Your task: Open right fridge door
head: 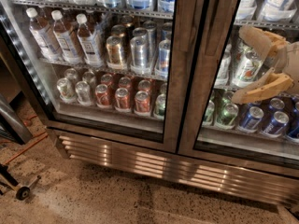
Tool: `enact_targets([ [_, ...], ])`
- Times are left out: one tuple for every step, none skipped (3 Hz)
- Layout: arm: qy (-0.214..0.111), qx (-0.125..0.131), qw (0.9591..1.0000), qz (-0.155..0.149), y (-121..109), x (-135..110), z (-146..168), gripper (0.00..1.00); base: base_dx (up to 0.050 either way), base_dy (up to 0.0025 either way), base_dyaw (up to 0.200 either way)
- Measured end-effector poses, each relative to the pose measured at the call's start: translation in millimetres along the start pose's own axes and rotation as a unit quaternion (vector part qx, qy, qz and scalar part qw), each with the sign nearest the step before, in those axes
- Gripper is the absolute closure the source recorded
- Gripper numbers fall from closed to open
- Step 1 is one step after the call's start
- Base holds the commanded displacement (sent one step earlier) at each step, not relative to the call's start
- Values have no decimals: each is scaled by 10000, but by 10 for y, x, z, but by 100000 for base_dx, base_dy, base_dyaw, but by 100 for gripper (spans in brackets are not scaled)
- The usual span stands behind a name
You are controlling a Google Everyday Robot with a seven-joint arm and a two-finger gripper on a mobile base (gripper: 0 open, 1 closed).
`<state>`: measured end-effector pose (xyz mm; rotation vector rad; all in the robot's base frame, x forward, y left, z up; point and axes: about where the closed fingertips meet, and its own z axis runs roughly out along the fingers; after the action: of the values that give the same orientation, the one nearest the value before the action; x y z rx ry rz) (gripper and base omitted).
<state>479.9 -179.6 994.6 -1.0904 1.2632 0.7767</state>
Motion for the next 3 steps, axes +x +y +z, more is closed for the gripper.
enact_targets([
  [113,-15,9999,-51,-101,-88,87,0,0,0,0],
  [10,220,9997,-140,-114,-149,121,0,0,0,0],
  [10,220,9997,-140,-114,-149,121,0,0,0,14396],
])
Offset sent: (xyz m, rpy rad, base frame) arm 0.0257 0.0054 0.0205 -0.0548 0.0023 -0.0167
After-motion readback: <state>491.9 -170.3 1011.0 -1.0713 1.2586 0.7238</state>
